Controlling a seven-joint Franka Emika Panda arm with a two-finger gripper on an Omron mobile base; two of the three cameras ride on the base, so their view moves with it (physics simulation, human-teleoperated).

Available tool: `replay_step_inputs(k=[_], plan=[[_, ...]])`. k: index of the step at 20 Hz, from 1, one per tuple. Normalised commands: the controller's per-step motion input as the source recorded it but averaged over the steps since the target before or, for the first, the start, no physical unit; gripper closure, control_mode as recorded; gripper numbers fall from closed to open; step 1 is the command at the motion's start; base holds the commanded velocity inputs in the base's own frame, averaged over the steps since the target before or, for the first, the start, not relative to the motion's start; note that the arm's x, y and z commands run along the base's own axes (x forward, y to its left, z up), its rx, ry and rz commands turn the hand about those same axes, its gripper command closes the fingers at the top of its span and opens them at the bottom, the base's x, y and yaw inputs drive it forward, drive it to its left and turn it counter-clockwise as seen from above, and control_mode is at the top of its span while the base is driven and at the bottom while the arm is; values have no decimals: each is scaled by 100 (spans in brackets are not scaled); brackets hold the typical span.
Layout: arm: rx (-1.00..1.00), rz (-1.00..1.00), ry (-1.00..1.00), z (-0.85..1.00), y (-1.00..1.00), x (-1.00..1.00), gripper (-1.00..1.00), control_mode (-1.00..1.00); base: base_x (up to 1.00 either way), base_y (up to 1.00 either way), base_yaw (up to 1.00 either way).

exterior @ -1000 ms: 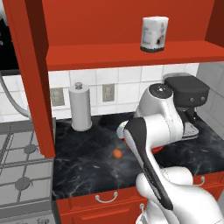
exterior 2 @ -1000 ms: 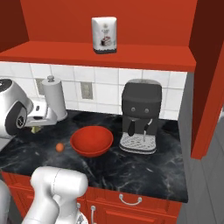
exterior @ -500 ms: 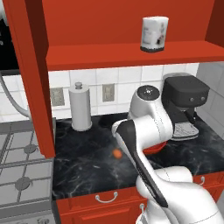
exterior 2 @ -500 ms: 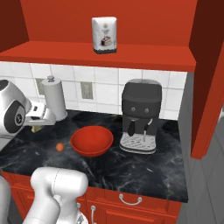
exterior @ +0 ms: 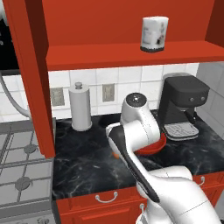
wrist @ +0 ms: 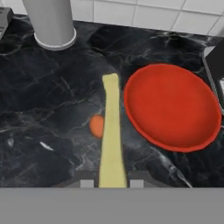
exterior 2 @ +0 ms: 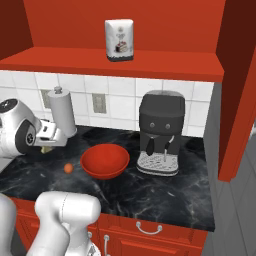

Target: Pick the egg and butter from the fridge and place them by the bowl for mixing.

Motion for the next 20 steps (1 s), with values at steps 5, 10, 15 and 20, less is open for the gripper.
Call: replay_step_inputs(k=[5, 10, 15, 20], plan=[[0, -7, 0, -27, 10, 49, 100, -100, 0, 0, 0], [0, -7, 0, -26, 3, 42, 100, -100, 0, 0, 0], [0, -6, 0, -19, 0, 52, 100, -100, 0, 0, 0], [0, -3, 0, -11, 0, 57, 100, -100, 0, 0, 0]])
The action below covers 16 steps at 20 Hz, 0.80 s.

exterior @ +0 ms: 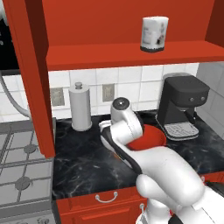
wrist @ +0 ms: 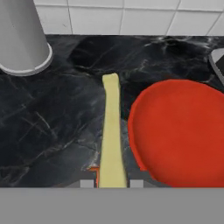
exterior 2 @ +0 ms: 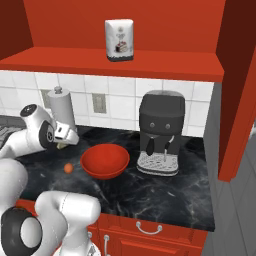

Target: Pick the egg and butter from the fridge and place them by the bowl for mixing.

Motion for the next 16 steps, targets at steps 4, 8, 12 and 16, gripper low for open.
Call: replay_step_inputs(k=[4, 8, 12, 16], plan=[[0, -1, 0, -14, 0, 53, 100, -100, 0, 0, 0], [0, -1, 0, -27, 0, 42, 100, -100, 0, 0, 0], [0, 0, 0, -31, 0, 35, 100, -100, 0, 0, 0], [0, 0, 0, -30, 0, 29, 100, -100, 0, 0, 0]])
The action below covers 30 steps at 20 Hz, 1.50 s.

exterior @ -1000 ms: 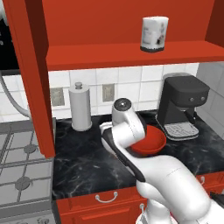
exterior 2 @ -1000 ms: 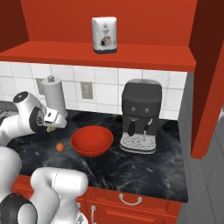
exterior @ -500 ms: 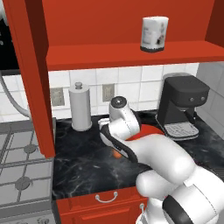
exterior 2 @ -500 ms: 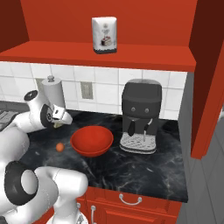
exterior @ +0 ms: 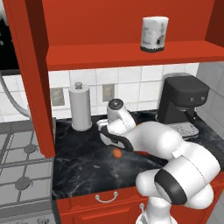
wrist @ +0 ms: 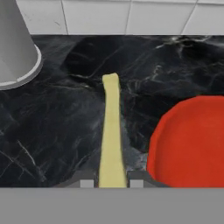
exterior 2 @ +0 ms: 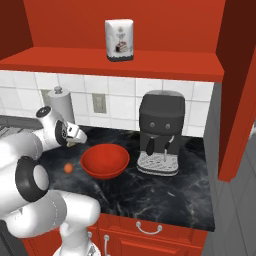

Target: Pick the egg and butter from the fridge and place them by the bowl for mixing.

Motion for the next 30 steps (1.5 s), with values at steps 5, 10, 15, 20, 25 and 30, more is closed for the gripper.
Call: replay_step_inputs(k=[5, 10, 15, 20, 25, 30], plan=[[0, 0, 0, -31, 0, 26, 100, -100, 0, 0, 0], [0, 0, 0, -30, 0, 20, 100, -100, 0, 0, 0], [0, 0, 0, -26, 0, 12, 100, -100, 0, 0, 0], [0, 0, 0, -6, 0, 7, -100, -100, 0, 0, 0], [0, 0, 0, 8, 0, -2, -100, -100, 0, 0, 0], [0, 0, 0, 28, 9, -64, -100, -100, 0, 0, 0]])
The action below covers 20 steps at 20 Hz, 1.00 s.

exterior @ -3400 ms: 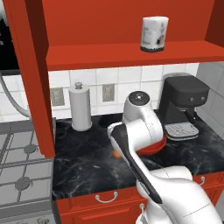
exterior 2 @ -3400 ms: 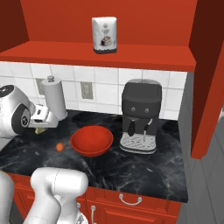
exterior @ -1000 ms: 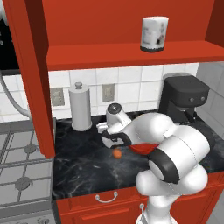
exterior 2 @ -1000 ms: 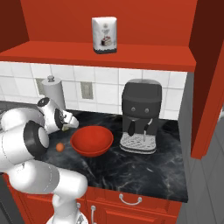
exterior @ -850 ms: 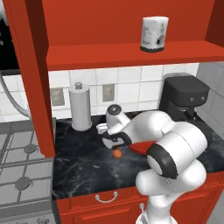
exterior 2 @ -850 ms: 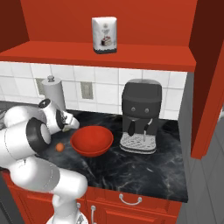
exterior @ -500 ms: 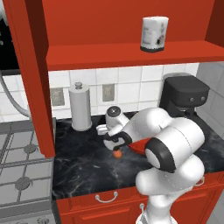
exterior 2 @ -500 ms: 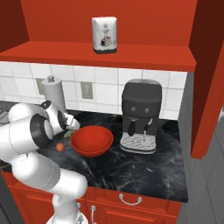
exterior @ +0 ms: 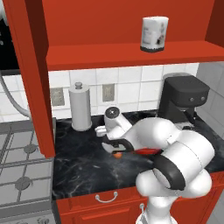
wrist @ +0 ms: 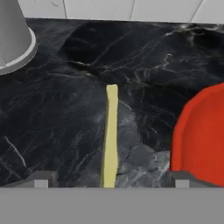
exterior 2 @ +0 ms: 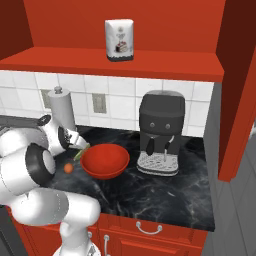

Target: Pick the egg and butter from the fridge and place them by the bowl for mixing.

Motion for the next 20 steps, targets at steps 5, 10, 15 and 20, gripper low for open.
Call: replay_step_inputs(k=[5, 10, 15, 20], plan=[[0, 0, -7, 17, 10, -100, -100, -100, 0, 0, 0], [3, 0, -9, 21, -2, -100, -100, -100, 0, 0, 0], [8, 0, -22, -1, -37, -100, -100, -100, 0, 0, 0], [3, -12, -31, -1, -47, -100, -100, -100, 0, 0, 0]])
